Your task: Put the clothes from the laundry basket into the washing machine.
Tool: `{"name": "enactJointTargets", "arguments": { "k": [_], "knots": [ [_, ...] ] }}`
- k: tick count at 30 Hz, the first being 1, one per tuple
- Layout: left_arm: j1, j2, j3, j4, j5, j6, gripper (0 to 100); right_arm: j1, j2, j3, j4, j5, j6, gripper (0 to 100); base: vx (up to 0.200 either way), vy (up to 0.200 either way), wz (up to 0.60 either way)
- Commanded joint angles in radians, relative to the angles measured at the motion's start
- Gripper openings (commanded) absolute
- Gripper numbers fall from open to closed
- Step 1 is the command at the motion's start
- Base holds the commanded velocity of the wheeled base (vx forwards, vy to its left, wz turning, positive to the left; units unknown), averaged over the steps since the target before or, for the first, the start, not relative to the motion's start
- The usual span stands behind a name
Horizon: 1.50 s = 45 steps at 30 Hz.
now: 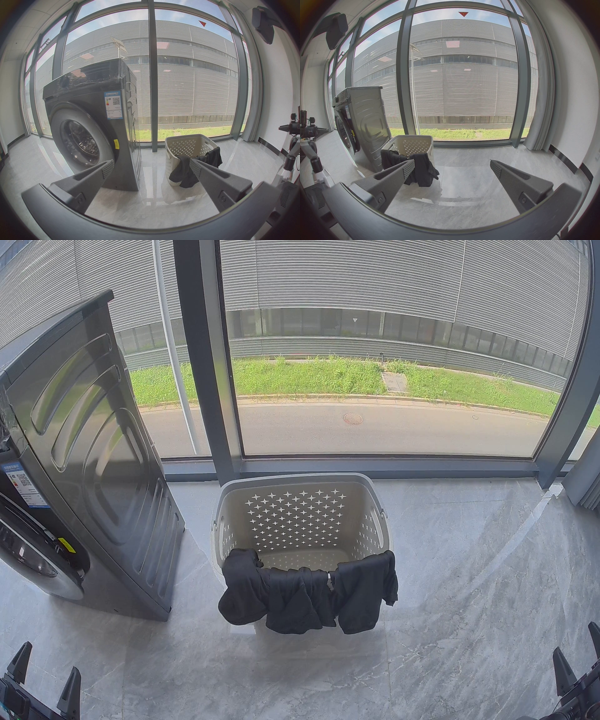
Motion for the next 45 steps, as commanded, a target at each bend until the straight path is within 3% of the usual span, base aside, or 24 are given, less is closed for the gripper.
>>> {"name": "enactJointTargets", "arguments": {
  "k": [1,45],
  "knots": [
    [0.0,-0.016,0.015,-0.001,-0.001,-0.001,100,0.0,-0.016,0.018,-0.001,0.0,0.0,100,0.0,0.0,0.0],
    [0.0,-0.016,0.015,-0.001,-0.006,-0.009,100,0.0,-0.016,0.018,0.0,0.0,0.0,100,0.0,0.195,0.0]
  ]
}}
